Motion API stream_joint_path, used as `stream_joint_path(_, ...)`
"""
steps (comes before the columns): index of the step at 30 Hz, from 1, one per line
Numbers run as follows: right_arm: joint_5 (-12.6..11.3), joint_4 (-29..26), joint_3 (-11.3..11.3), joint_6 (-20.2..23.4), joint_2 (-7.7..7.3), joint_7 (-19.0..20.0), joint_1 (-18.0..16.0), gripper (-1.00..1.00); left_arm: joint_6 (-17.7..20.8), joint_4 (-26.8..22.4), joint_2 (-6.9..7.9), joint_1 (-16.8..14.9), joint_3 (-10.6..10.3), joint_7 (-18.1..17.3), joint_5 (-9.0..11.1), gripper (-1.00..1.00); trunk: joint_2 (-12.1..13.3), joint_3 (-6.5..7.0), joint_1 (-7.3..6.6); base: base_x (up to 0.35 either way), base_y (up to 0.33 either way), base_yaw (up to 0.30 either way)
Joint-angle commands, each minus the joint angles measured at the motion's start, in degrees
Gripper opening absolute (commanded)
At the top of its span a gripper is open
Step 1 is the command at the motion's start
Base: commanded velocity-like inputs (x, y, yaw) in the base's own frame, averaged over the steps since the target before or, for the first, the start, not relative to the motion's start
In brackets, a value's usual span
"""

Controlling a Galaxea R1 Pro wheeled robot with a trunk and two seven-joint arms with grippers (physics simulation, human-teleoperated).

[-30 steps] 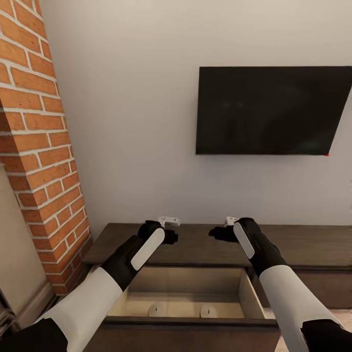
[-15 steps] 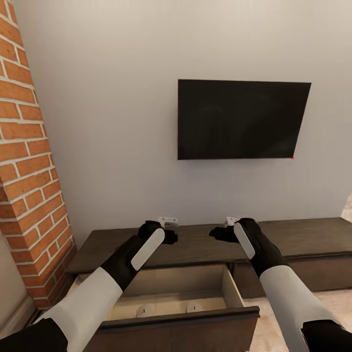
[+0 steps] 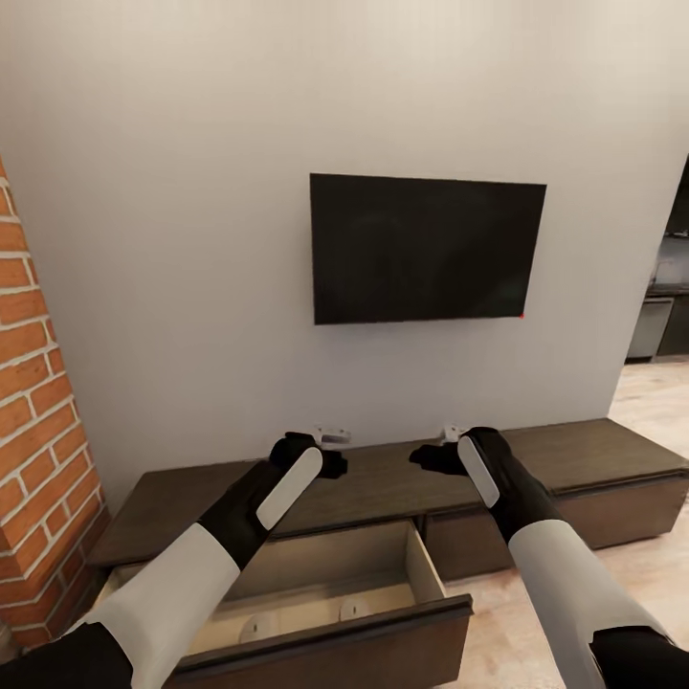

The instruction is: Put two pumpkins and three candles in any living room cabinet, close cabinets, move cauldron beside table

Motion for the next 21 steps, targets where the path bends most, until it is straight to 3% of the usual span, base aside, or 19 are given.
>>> stream_joint_path(1, -0.6, -0.1, 0.2, 0.1, -0.08, -0.6, 0.0, 1.0, 0.0, -0.1, 0.02, -0.1, -0.1, 0.6, 0.6, 1.0, 0.4, 0.18, -0.23, -0.001, 0.0, -0.225)
stream_joint_path(21, -0.6, 0.0, 0.2, 0.1, -0.15, -0.6, 0.0, 1.0, -0.2, 0.0, 0.02, -0.1, -0.2, 0.8, 0.4, 1.0, 8.4, 5.03, -4.62, 0.0, 0.0, -0.225)
